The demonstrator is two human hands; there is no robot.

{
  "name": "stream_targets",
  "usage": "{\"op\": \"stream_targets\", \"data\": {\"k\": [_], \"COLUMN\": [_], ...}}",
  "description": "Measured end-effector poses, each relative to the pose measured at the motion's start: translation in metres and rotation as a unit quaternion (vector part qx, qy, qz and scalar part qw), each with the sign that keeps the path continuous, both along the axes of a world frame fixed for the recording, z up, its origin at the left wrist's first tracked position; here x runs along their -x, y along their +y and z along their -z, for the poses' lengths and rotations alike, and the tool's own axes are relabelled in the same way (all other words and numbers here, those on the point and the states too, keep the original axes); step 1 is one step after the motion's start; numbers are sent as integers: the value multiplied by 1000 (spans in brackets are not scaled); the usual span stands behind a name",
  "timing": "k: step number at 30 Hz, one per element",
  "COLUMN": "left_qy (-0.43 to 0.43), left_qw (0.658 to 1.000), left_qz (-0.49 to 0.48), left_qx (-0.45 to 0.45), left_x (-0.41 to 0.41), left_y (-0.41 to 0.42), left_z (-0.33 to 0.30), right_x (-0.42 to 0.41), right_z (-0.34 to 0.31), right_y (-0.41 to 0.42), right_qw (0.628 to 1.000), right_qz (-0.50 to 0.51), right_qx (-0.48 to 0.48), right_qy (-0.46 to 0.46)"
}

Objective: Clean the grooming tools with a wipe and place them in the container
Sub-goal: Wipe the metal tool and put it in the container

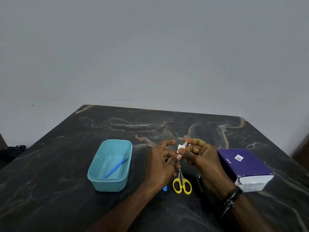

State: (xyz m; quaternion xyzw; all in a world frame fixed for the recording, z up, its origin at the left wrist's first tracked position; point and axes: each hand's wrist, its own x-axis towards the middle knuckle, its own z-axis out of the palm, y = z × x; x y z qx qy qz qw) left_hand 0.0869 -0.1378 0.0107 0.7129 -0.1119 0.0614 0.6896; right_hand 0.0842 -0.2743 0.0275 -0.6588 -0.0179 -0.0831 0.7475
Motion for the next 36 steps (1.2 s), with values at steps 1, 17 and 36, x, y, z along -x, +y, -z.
{"op": "stream_targets", "data": {"k": [1, 17, 36], "left_qy": [2, 7, 21], "left_qw": [1000, 1000, 999], "left_qz": [6, 21, 25], "left_qx": [2, 20, 26], "left_x": [0, 1, 3], "left_y": [-1, -1, 0], "left_z": [0, -1, -2], "right_x": [0, 2, -1], "right_z": [0, -1, 0], "right_y": [-1, 0, -5], "right_qw": [1000, 999, 994], "right_qz": [11, 41, 88], "right_qx": [-2, -30, -71], "right_qy": [-8, -10, 5]}}
